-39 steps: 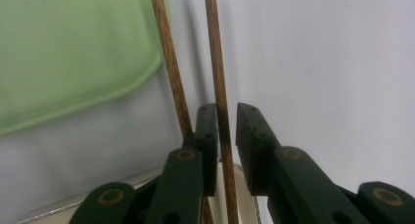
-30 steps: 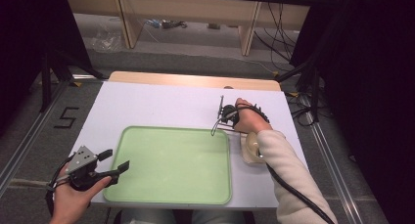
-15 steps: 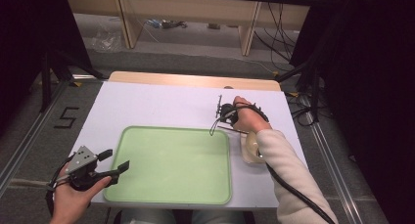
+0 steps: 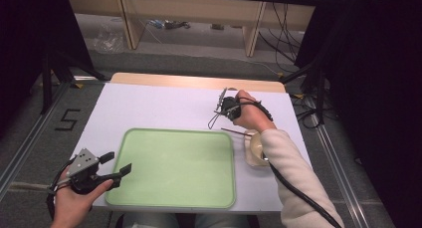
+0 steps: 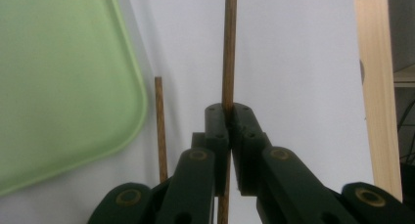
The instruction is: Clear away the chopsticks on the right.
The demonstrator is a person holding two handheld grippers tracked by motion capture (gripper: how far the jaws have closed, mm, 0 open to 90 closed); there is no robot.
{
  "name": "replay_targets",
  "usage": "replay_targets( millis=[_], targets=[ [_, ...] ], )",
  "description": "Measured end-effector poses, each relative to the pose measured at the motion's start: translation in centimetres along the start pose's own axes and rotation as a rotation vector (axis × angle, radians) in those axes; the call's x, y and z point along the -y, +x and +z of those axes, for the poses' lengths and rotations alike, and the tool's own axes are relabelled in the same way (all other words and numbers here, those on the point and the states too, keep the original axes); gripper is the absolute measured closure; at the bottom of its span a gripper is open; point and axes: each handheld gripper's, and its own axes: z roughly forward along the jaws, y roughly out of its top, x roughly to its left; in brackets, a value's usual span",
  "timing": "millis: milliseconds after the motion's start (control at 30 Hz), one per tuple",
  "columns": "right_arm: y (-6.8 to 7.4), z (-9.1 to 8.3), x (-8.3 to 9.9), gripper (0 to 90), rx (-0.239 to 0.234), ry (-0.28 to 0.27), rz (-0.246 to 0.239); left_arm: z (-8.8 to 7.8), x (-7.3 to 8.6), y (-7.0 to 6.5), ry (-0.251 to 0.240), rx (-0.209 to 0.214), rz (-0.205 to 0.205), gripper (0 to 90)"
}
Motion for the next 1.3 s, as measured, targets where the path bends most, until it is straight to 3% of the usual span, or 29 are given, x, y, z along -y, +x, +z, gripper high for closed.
replay_targets(
  millis=[67, 267, 400, 433, 600, 667, 700, 767, 933, 1033, 1167, 1200, 1300],
  targets=[
    [-0.1, -0.2, -0.2, 87.4, 0.012, -0.02, 0.002, 0.0, 0.0, 0.0, 0.0, 0.0, -0.001, 24.8],
    [-0.4, -1.5, -0.7, 87.5, 0.016, -0.097, 0.085, 0.0, 0.0, 0.0, 0.001, 0.001, 0.0, 24.8],
    [-0.8, -2.1, -0.7, 87.5, 0.03, -0.131, 0.078, 0.0, 0.0, 0.0, 0.0, 0.0, -0.001, 24.8],
    [-0.8, -2.4, -0.8, 87.4, 0.026, -0.144, 0.111, 0.0, 0.0, 0.0, 0.0, 0.0, -0.001, 24.8],
    [-1.0, -3.1, -0.9, 87.5, 0.039, -0.188, 0.124, 0.0, 0.0, 0.0, 0.003, -0.002, 0.001, 24.8],
    [-1.1, -3.4, -1.0, 87.5, 0.047, -0.213, 0.151, 0.0, 0.0, 0.0, 0.0, 0.0, -0.003, 24.8],
    [-1.1, -3.8, -1.1, 87.5, 0.047, -0.255, 0.187, 0.0, 0.0, 0.0, 0.001, 0.0, 0.0, 24.8],
    [-1.1, -4.0, -1.1, 87.5, 0.051, -0.273, 0.188, 0.0, 0.0, 0.0, 0.0, 0.0, 0.0, 24.8],
    [-1.3, -5.4, -1.4, 87.5, 0.07, -0.361, 0.261, 0.0, 0.0, 0.0, 0.002, -0.001, -0.002, 24.8],
    [-1.6, -6.0, -1.5, 87.5, 0.091, -0.394, 0.282, 0.0, 0.0, 0.0, 0.001, 0.0, 0.001, 24.8],
    [-1.5, -6.5, -1.7, 87.5, 0.079, -0.424, 0.319, 0.0, 0.0, 0.0, -0.004, -0.001, 0.005, 24.8],
    [-1.4, -6.9, -1.8, 87.5, 0.073, -0.446, 0.347, 0.0, 0.0, -0.1, -0.001, -0.003, -0.015, 24.8],
    [-1.5, -7.2, -1.8, 87.5, 0.077, -0.471, 0.366, 0.0, 0.0, 0.0, -0.002, 0.001, -0.001, 24.9]
  ],
)
